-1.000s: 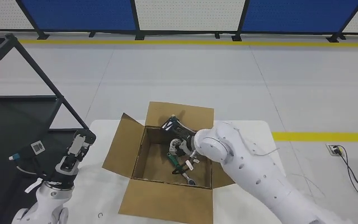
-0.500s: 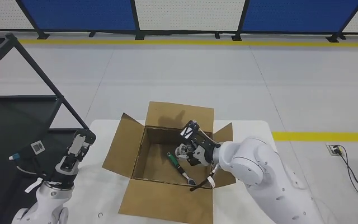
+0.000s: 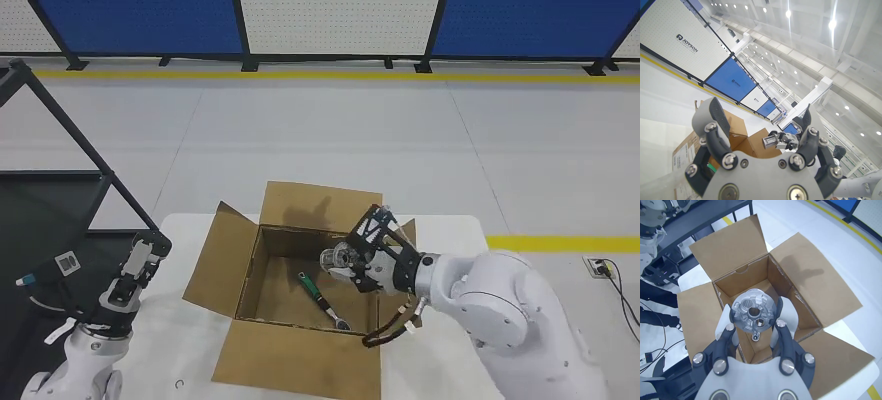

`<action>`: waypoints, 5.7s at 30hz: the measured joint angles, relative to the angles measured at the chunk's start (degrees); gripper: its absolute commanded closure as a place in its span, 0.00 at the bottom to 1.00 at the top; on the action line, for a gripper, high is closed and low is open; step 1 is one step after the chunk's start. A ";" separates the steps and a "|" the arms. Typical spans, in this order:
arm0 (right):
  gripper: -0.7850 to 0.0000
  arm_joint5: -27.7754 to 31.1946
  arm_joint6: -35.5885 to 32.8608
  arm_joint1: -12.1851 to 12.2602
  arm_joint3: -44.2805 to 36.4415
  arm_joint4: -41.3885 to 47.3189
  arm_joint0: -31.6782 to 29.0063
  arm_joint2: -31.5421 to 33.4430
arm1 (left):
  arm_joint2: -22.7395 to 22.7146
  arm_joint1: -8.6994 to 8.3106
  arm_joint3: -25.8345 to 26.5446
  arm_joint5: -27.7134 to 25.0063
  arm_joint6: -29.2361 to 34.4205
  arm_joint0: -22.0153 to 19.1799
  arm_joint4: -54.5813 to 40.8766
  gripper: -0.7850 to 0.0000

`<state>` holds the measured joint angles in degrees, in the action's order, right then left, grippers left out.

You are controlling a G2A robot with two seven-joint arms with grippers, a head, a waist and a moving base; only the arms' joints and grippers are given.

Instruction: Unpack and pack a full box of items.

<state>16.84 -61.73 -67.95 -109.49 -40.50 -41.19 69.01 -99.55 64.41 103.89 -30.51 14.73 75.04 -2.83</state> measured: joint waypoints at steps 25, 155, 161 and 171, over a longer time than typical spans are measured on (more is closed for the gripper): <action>1.00 1.17 -9.65 5.16 -10.96 8.00 -31.85 36.57 | 0.00 0.00 0.00 0.00 0.00 0.00 0.00 0.00; 0.00 -13.95 1.68 1.11 8.83 -11.73 17.71 -21.23 | 0.00 0.00 0.00 0.00 0.00 0.00 0.00 0.00; 0.00 -14.95 1.75 -2.56 17.28 -7.94 22.84 -29.96 | 0.00 0.00 0.00 0.00 0.00 0.00 0.00 0.00; 0.00 -13.11 -0.09 -3.34 18.87 -6.72 23.97 -31.93 | 0.00 0.00 0.00 0.00 0.00 0.00 0.00 0.00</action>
<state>3.72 -61.82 -71.29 -90.62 -47.21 -17.22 37.08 -99.55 64.41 103.89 -30.51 14.73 75.04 -2.83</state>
